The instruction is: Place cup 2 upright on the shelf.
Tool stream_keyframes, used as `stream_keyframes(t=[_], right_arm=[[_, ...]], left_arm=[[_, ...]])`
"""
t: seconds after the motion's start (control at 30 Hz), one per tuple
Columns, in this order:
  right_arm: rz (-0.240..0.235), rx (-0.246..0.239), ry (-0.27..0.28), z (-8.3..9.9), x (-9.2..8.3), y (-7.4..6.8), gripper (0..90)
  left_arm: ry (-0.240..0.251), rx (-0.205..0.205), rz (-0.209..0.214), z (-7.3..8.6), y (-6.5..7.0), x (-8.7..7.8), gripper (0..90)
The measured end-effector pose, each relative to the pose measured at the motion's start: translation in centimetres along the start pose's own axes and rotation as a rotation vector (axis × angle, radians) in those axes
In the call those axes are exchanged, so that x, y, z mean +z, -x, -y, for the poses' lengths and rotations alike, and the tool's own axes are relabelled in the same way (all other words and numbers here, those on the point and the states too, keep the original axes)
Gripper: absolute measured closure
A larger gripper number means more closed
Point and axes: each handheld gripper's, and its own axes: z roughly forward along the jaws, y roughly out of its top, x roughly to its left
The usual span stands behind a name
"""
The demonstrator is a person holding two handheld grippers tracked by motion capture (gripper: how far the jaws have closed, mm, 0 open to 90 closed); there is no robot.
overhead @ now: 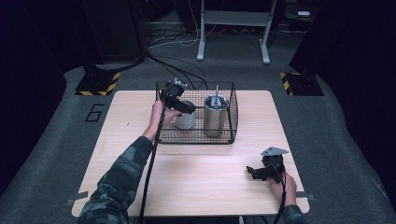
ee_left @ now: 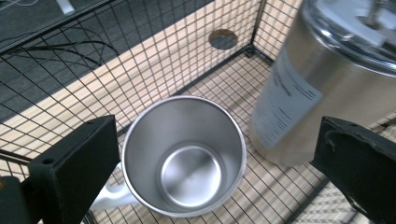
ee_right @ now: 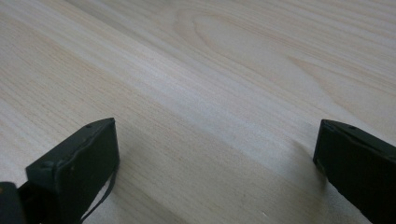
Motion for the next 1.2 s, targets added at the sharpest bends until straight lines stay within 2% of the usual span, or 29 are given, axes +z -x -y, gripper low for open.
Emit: stream_keyframes(t=[0.1,0.13,0.3,0.47,0.63,0.83,0.87,1.03,1.2], right_arm=[[0.000,0.000,0.000,0.0,0.0,0.0,0.0],[0.000,0.000,0.000,0.0,0.0,0.0,0.0],[0.000,0.000,0.000,0.0,0.0,0.0,0.0],[0.000,0.000,0.000,0.0,0.0,0.0,0.0],[0.000,0.000,0.000,0.0,0.0,0.0,0.0],[0.000,0.000,0.000,0.0,0.0,0.0,0.0],[0.000,0.000,0.000,0.0,0.0,0.0,0.0],[0.000,0.000,0.000,0.0,0.0,0.0,0.0],[0.000,0.000,0.000,0.0,0.0,0.0,0.0]], left_arm=[[-0.004,0.024,-0.007,0.0,0.4,-0.8,0.4],[0.010,0.025,-0.013,0.1,0.6,-1.1,0.4],[0.020,0.053,-0.006,0.6,1.2,-2.5,0.3],[0.043,0.066,-0.008,1.4,1.6,-3.9,0.3],[0.053,0.103,-0.040,2.2,2.3,-5.3,0.3],[0.067,0.107,-0.034,3.7,2.8,-6.8,0.2],[0.063,0.121,-0.039,4.0,2.7,-7.2,0.2],[0.072,0.112,-0.036,5.7,2.7,-8.5,0.2],[0.078,0.122,-0.036,7.3,3.0,-9.7,0.2]])
